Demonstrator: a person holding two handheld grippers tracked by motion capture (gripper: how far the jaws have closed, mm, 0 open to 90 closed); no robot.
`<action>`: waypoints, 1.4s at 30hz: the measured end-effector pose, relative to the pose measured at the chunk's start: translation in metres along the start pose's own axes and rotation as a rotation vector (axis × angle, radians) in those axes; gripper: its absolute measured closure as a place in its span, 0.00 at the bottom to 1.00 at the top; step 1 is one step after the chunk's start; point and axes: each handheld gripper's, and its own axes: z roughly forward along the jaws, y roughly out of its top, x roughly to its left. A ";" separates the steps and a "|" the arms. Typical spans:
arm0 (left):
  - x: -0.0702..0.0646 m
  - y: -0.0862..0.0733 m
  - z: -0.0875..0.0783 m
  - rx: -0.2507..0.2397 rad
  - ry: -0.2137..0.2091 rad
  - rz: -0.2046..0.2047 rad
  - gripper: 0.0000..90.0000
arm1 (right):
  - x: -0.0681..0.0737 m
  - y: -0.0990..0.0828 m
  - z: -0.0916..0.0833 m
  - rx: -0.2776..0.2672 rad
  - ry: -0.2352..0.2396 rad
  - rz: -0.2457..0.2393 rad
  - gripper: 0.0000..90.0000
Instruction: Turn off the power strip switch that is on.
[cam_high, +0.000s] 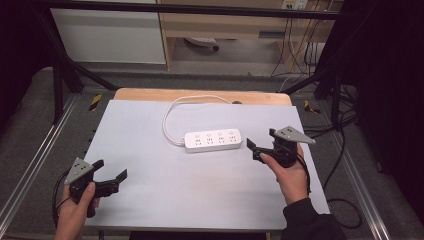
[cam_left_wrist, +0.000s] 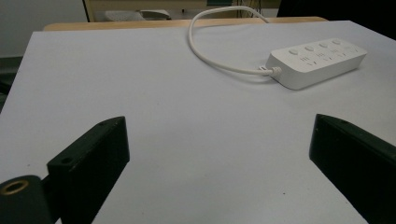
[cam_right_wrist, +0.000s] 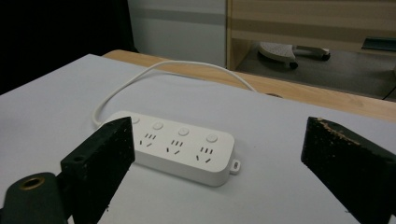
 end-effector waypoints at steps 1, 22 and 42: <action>0.000 0.000 0.000 -0.001 0.000 -0.002 0.06 | 0.000 0.001 0.001 0.000 0.003 0.002 0.14; 0.001 -0.001 0.001 0.003 0.001 -0.012 0.06 | 0.006 0.034 0.059 -0.027 0.013 -0.009 0.76; 0.001 -0.001 0.002 0.007 -0.003 -0.010 0.06 | 0.018 0.045 0.132 -0.031 0.014 0.030 1.00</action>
